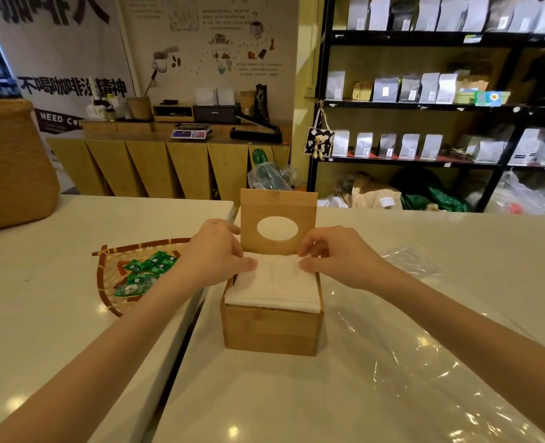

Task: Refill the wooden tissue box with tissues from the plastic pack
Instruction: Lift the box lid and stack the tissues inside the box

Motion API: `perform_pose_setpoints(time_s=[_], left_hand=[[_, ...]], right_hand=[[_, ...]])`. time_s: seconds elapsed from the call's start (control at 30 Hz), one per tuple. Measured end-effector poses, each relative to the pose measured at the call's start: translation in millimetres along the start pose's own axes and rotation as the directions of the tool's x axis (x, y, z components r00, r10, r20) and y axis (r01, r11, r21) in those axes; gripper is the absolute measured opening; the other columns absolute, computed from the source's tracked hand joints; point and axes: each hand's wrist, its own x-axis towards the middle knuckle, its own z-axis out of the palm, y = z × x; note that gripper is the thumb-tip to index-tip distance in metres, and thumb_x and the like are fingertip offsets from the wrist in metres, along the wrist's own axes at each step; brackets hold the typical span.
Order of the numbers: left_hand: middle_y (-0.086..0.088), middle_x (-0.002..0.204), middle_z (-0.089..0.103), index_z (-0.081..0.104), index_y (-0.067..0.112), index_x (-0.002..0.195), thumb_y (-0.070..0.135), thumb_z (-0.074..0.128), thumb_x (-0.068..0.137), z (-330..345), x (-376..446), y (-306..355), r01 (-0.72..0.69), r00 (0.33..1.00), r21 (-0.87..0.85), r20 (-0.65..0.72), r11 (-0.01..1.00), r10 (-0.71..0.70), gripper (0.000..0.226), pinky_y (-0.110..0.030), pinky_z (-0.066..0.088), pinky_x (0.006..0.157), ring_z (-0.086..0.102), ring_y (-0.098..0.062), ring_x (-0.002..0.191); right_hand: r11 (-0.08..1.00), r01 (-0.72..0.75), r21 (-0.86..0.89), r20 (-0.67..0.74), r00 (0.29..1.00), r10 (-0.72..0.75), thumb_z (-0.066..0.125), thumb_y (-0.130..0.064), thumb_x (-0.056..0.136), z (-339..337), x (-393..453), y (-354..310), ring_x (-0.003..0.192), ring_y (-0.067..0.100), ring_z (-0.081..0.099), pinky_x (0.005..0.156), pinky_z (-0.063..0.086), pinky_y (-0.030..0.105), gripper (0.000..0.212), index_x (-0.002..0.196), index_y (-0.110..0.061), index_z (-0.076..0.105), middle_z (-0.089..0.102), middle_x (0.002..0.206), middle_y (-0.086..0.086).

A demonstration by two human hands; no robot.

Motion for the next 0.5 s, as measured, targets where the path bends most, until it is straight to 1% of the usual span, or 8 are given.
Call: perform_pose_setpoints(time_s=[0.07,0.17,0.27,0.37,0.43,0.5], left_hand=[[-0.001,0.139,0.048,0.075,0.01,0.08,0.032,0.067,0.078,-1,-1,3,-0.015,1.0,0.052,-0.009,0.999,0.016,0.023,-0.039,0.028,0.107,0.026,-0.018,0.135],[-0.001,0.14,0.047,0.074,0.009,0.083,0.032,0.066,0.078,0,-2,6,-0.039,0.999,0.146,0.019,0.989,0.037,0.025,-0.04,0.028,0.108,0.022,-0.019,0.138],[-0.003,0.138,0.048,0.073,0.011,0.087,0.036,0.064,0.078,6,-1,7,-0.068,0.995,0.267,0.09,0.961,0.045,0.027,-0.042,0.028,0.108,0.021,-0.021,0.139],[-0.004,0.135,0.051,0.071,0.012,0.088,0.037,0.062,0.079,14,0,8,-0.057,0.992,0.313,0.128,0.948,0.017,0.029,-0.042,0.03,0.109,0.023,-0.022,0.138],[-0.005,0.13,0.055,0.07,0.012,0.09,0.039,0.062,0.079,17,0,9,-0.059,0.993,0.341,0.119,0.938,0.019,0.031,-0.042,0.03,0.108,0.027,-0.023,0.136],[-0.005,0.126,0.057,0.069,0.012,0.093,0.041,0.061,0.078,18,0,10,-0.058,0.996,0.384,0.081,0.922,0.028,0.034,-0.042,0.03,0.106,0.032,-0.022,0.133]], right_hand=[[0.996,0.033,-0.083,0.015,0.999,-0.032,0.067,-0.021,0.081,0,1,-3,0.078,0.012,0.056,0.076,0.052,0.035,0.01,0.09,-0.019,0.066,0.066,0.089,-0.001],[0.977,0.049,-0.206,0.068,0.997,-0.035,0.066,-0.024,0.081,2,2,-6,0.079,0.011,0.055,0.076,0.051,0.035,0.011,0.092,-0.021,0.066,0.064,0.09,-0.003],[0.958,0.051,-0.282,0.131,0.991,-0.015,0.065,-0.023,0.082,7,3,-11,0.08,0.013,0.057,0.072,0.05,0.033,0.011,0.093,-0.021,0.066,0.064,0.088,-0.003],[0.928,0.041,-0.37,0.148,0.989,0.015,0.062,-0.019,0.082,11,4,-17,0.083,0.015,0.055,0.064,0.043,0.027,0.01,0.092,-0.02,0.065,0.057,0.083,-0.006],[0.898,0.01,-0.44,0.132,0.99,0.054,0.059,-0.015,0.083,15,7,-22,0.088,0.019,0.057,0.064,0.041,0.028,0.011,0.092,-0.019,0.064,0.059,0.088,-0.002],[0.851,-0.018,-0.526,0.099,0.992,0.082,0.057,-0.011,0.085,21,10,-28,0.091,0.023,0.058,0.065,0.039,0.03,0.012,0.095,-0.017,0.063,0.062,0.097,0.003]])
